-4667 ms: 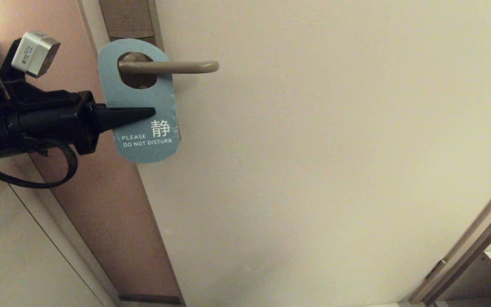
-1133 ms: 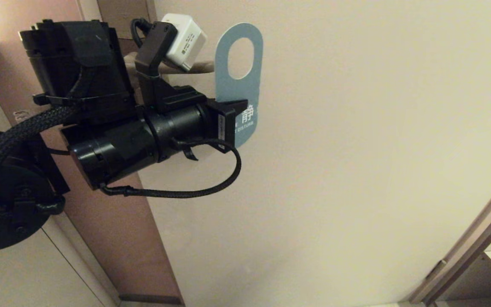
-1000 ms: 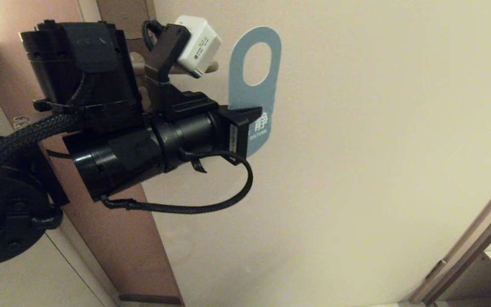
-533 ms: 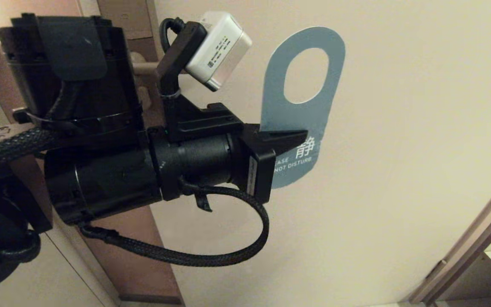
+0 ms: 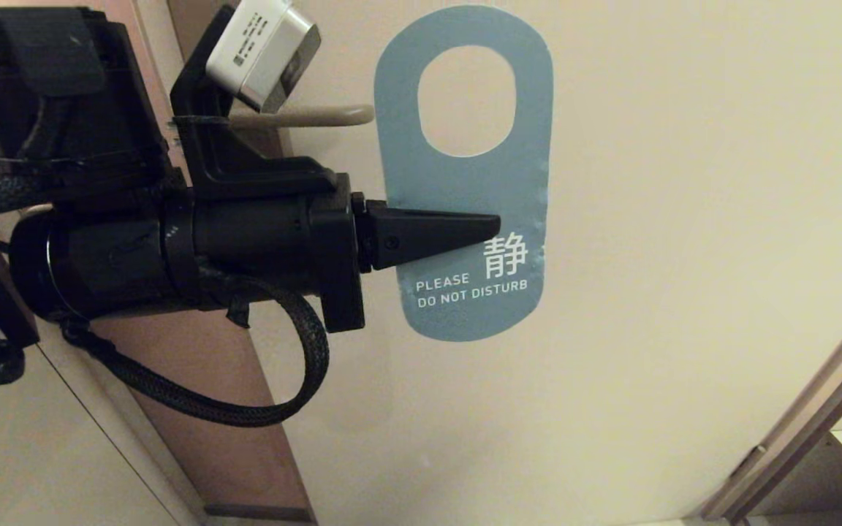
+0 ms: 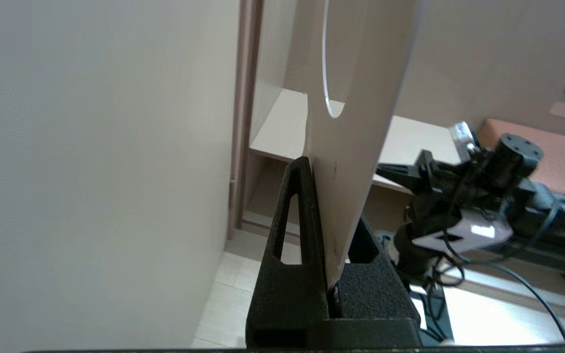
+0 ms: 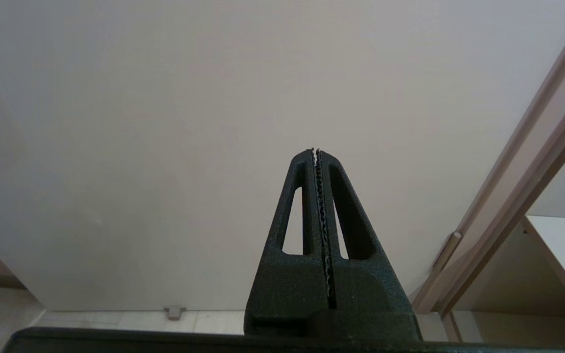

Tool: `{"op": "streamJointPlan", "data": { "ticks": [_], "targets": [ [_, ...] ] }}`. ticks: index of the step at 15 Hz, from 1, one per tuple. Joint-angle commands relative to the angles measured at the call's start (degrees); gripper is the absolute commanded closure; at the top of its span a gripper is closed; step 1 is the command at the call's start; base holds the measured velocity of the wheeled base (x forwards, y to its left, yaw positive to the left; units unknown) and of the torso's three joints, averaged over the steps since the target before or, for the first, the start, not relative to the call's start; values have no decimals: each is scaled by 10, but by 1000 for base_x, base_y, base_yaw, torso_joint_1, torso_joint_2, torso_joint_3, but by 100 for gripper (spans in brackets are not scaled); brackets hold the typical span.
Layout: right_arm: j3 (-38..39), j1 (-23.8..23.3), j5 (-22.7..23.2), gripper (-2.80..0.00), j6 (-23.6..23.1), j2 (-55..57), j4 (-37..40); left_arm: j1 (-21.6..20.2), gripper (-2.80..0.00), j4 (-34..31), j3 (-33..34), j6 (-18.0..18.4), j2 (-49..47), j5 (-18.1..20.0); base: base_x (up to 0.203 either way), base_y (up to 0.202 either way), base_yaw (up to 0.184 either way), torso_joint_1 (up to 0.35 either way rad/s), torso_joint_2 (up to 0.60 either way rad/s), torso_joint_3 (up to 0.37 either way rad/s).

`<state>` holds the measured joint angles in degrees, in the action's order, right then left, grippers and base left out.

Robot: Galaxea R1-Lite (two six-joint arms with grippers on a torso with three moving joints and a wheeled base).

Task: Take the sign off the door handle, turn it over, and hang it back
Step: Hand it to the other hand

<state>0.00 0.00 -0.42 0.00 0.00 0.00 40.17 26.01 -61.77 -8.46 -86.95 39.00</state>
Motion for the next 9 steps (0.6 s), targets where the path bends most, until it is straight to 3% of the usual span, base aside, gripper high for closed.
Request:
{"op": "streamJointPlan", "data": {
  "ticks": [1,3,4,9],
  "targets": [
    [0,0,0,0,0,0,0,-16,0,2,0,1,-10,28,0,0,0,0,0,0],
    [0,0,0,0,-1,0,0,-38,0,3,-11,3,-23,92,0,0,0,0,0,0],
    [0,0,-2,0,0,0,0,-41,0,3,-14,4,-30,104,0,0,0,0,0,0],
    [0,0,2,0,-3,0,-1,-39,0,45,-16,3,-82,118,0,0,0,0,0,0]
  ]
}}
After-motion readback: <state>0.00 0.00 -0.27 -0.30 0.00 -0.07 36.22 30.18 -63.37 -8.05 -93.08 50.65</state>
